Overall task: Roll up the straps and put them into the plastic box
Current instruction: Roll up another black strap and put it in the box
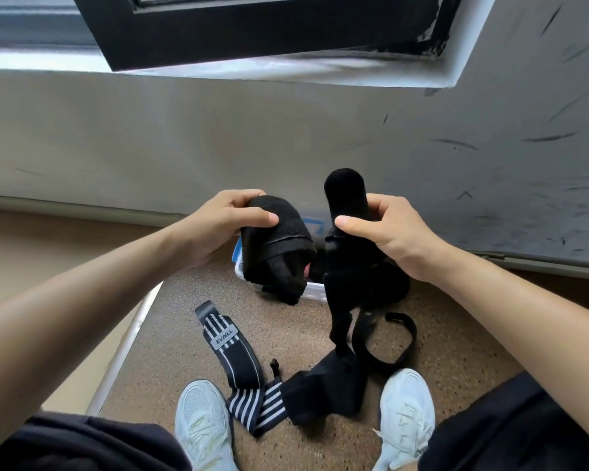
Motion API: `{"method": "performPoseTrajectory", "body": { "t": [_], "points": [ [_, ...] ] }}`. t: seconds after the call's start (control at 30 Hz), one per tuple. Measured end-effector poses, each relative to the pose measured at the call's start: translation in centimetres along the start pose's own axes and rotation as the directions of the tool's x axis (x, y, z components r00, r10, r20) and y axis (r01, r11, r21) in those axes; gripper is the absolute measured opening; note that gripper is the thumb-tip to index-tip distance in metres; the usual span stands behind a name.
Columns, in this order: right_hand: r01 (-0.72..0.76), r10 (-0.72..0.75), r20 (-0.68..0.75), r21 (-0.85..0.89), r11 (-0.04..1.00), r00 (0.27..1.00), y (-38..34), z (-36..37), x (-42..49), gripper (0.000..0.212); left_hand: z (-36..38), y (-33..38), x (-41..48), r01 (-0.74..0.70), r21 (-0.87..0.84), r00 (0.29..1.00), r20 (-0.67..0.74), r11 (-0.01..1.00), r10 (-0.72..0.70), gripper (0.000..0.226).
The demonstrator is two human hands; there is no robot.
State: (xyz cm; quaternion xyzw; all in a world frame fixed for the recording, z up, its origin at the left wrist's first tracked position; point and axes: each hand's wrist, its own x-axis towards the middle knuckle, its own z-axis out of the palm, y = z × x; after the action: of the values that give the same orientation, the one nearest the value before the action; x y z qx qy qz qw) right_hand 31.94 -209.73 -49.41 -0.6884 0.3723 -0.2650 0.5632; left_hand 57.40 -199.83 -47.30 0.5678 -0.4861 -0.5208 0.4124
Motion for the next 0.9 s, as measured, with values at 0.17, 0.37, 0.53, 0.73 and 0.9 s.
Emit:
{"method": "performPoseTrajectory", "body": {
  "t": [0.17,0.37,0.53,0.73,0.9],
  "points": [
    [0.016,-0.023,0.157,0.047,0.999,0.987,-1.2,0.4,0.0,0.036,0.8,0.8,0.2,-0.008,-0.026,0.997,0.082,1.0,0.01,0.037],
    [-0.016,-0.013,0.299,0.094,0.995,0.954,-2.5,0.9,0.3,0.06,1.2,1.3,0.5,-0.009,-0.033,0.985,0.171,0.999,0.015,0.023],
    [-0.066,0.066,0.34,-0.012,0.998,0.938,-2.7,0.6,0.2,0.027,1.3,1.0,0.6,-0.045,0.047,0.985,0.166,0.998,0.037,0.018],
    [-0.052,0.114,0.283,-0.219,0.974,0.952,-1.9,-0.7,0.6,0.043,-0.1,-0.7,0.6,-0.071,0.559,0.98,0.194,0.826,-0.047,0.046],
    [-0.047,0.151,0.287,-0.339,0.94,0.946,-1.5,-0.8,0.7,0.036,0.3,-0.4,0.6,-0.096,0.928,0.992,0.119,0.36,-0.042,0.057]
  ]
}}
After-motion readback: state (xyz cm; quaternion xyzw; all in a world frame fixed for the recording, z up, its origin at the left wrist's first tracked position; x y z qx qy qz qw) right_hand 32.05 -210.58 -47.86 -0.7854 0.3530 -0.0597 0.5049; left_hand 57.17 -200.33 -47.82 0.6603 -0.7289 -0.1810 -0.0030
